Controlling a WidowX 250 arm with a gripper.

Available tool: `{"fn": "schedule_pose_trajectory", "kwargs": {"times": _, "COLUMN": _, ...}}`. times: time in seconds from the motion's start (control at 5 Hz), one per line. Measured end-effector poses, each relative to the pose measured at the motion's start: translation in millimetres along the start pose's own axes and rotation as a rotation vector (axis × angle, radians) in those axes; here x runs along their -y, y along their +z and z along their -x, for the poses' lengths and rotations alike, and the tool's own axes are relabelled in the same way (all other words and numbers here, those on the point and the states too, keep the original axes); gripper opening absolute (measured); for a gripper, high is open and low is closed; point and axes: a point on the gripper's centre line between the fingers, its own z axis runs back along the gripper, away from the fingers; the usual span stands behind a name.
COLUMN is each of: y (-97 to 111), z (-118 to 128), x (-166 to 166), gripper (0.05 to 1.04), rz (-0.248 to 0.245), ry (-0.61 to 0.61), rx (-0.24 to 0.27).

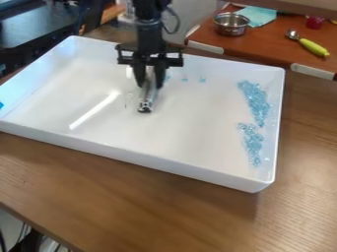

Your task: Sweep into pile

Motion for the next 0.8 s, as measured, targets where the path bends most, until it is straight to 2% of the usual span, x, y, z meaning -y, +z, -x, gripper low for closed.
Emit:
{"fn": "schedule_pose_trajectory", "kwargs": {"times": 0.2, "y": 1, "z": 9, "x": 28, "gripper": 0.371, "rz": 0.008, "ry": -0.038, "rx": -0.006}}
{"fn": "schedule_pose_trajectory", "kwargs": {"times": 0.4, "y": 11, "z": 6, "x": 60, "gripper": 0.371, "rz": 0.027, "ry": -0.057, "rx": 0.033}}
{"fn": "schedule_pose_trajectory", "kwargs": {"times": 0.8, "y": 2, "z": 6, "x": 109, "gripper": 0.371, "rz": 0.010, "ry": -0.081, "rx": 0.051}}
